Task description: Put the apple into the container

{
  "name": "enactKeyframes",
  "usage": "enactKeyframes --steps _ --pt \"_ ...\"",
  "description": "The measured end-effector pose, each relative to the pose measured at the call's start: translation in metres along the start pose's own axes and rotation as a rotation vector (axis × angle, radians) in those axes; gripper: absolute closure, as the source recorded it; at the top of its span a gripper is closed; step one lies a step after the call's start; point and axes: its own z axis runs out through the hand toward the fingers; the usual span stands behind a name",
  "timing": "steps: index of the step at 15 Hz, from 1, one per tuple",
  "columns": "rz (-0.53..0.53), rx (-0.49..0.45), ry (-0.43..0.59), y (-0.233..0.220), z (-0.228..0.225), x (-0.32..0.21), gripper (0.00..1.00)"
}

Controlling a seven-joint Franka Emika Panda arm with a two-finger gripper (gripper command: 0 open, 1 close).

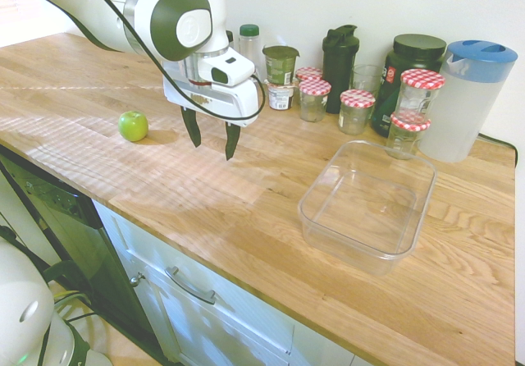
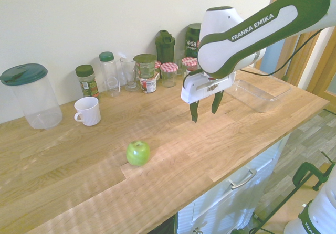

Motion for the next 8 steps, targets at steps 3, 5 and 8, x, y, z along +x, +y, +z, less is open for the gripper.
enactKeyframes --steps 3,5,8 --pt "-0.011 0.008 0.007 -0.002 -0.003 0.001 0.00" --pt "-0.033 0.055 0.030 -0.020 -0.027 -0.003 0.00" --pt "-0.166 0.107 0.047 -0.080 -0.067 -0.065 0.00"
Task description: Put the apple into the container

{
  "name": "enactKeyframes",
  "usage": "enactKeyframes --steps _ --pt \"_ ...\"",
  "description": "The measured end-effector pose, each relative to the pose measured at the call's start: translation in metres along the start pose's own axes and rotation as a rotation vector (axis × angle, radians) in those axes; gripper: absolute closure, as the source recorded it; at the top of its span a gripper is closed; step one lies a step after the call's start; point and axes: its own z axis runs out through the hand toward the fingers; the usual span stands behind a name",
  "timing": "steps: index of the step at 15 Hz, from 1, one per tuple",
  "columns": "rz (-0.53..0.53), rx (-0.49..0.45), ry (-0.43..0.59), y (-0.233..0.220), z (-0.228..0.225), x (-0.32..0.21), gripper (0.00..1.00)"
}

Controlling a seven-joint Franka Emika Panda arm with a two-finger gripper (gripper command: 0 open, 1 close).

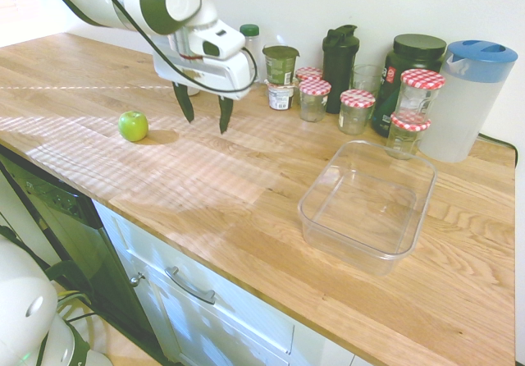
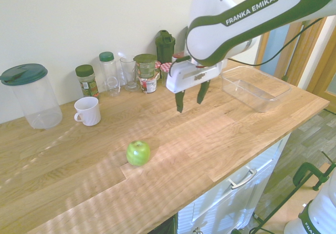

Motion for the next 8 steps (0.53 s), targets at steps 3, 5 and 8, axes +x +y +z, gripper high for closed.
enactKeyframes --steps 3,5,8 --pt "-0.147 0.010 0.000 -0.073 -0.003 -0.078 0.00" --pt "-0.224 -0.016 0.008 -0.099 0.015 -0.097 0.00" --pt "-0.287 -0.061 -0.003 -0.113 0.047 -0.097 0.00"
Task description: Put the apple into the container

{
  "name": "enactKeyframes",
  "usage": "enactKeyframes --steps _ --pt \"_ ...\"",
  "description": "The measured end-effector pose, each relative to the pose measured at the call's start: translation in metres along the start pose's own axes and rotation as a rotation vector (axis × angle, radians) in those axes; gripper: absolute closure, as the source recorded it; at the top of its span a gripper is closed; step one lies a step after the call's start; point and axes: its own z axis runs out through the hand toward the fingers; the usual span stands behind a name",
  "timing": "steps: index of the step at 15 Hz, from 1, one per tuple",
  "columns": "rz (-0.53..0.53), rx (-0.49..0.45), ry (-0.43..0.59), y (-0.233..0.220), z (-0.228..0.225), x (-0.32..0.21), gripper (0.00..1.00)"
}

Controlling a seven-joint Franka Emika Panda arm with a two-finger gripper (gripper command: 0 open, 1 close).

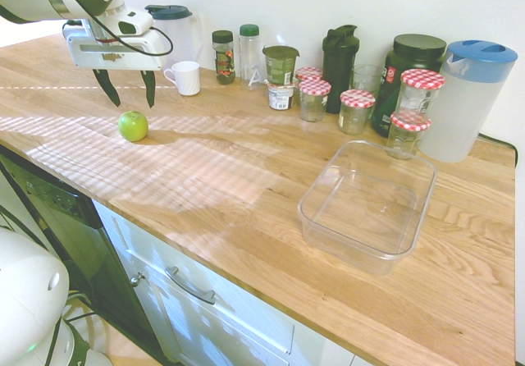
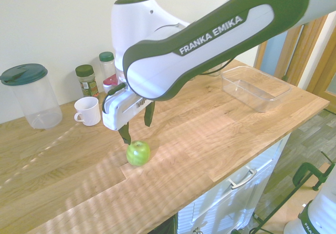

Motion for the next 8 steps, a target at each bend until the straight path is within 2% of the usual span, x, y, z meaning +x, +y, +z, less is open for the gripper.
enactKeyframes --steps 4,8 --pt "-0.076 -0.039 -0.055 -0.006 0.023 -0.012 0.00" --pt "-0.085 -0.052 -0.071 -0.003 0.038 -0.008 0.00"
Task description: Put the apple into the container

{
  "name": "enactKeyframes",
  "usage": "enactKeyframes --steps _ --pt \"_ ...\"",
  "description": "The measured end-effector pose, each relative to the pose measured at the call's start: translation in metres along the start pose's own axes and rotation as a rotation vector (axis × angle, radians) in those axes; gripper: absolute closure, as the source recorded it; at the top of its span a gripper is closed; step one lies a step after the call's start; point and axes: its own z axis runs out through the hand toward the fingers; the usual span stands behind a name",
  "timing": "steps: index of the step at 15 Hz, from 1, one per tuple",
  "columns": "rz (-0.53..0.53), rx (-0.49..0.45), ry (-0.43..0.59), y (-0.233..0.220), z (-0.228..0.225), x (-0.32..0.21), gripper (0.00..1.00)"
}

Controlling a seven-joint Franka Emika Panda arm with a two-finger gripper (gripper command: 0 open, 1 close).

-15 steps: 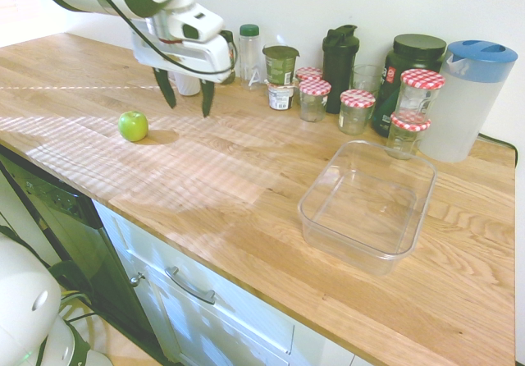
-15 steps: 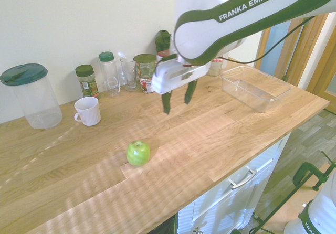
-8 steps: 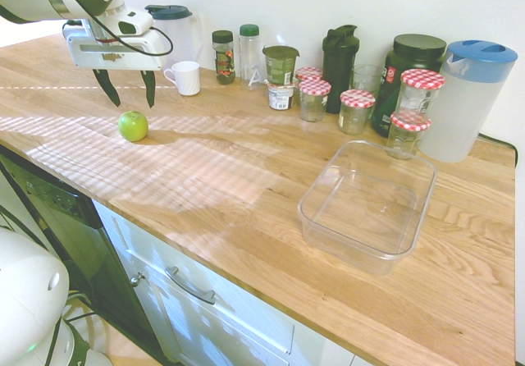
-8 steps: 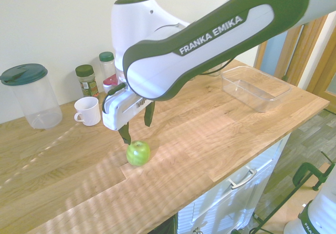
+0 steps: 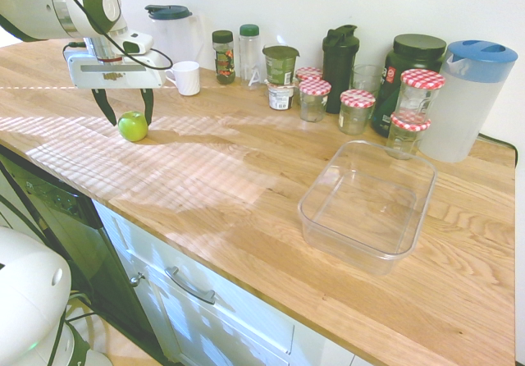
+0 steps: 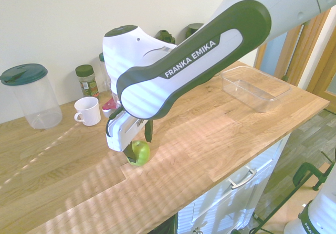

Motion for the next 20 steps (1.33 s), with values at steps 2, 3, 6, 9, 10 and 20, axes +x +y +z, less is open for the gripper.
enactKeyframes --steps 2,3,6,9,10,20 --pt "-0.006 0.004 -0.005 -0.003 0.010 0.001 1.00" --pt "-0.010 0.003 -0.007 -0.005 0.014 0.001 1.00" --pt "-0.015 0.002 -0.012 -0.007 0.021 0.002 1.00" --pt "-0.020 0.006 -0.009 -0.009 0.021 0.000 1.00" --pt "-0.022 0.006 -0.009 -0.010 0.021 -0.001 1.00" --pt "0.248 0.047 0.061 0.073 -0.090 0.088 1.00"
